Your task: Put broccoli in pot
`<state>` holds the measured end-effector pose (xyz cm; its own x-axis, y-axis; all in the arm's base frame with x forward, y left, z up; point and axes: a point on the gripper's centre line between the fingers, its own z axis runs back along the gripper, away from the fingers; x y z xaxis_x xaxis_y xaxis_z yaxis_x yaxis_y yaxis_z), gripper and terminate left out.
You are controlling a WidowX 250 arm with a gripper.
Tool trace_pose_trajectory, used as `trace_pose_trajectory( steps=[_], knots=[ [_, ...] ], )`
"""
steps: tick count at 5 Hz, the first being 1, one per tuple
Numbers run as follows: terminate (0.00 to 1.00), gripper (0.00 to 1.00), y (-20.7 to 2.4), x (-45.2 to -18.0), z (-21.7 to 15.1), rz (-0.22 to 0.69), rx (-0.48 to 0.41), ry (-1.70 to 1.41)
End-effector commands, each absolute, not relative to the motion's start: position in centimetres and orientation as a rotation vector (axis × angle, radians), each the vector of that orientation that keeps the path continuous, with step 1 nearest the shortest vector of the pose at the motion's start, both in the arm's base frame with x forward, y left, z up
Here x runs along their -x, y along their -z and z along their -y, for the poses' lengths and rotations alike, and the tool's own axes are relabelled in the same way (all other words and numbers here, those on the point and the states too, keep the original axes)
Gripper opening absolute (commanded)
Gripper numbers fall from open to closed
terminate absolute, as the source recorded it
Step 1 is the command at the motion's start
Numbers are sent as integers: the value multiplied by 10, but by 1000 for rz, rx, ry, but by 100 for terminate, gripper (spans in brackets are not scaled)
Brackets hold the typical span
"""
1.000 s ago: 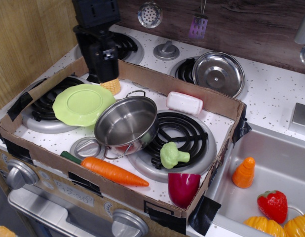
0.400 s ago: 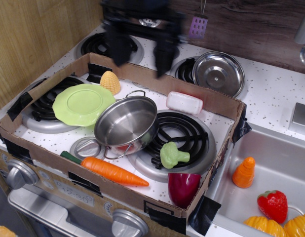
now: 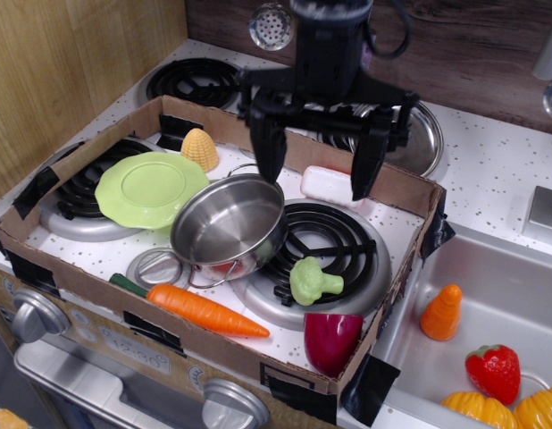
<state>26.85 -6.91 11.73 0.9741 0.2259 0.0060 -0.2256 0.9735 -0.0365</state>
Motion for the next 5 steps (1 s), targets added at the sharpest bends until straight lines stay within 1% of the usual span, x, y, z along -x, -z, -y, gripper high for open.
trace_pose_trajectory(
  steps=[1, 2, 3, 4, 5],
  knots=[
    [0, 100, -106, -288, 70, 64, 21, -397],
    [0, 100, -101, -284, 81, 88, -31, -453],
    [0, 100, -90, -284, 81, 83, -40, -549],
    [0, 100, -81, -283, 82, 98, -58, -602],
    [0, 100, -67, -284, 81, 92, -55, -615]
  ],
)
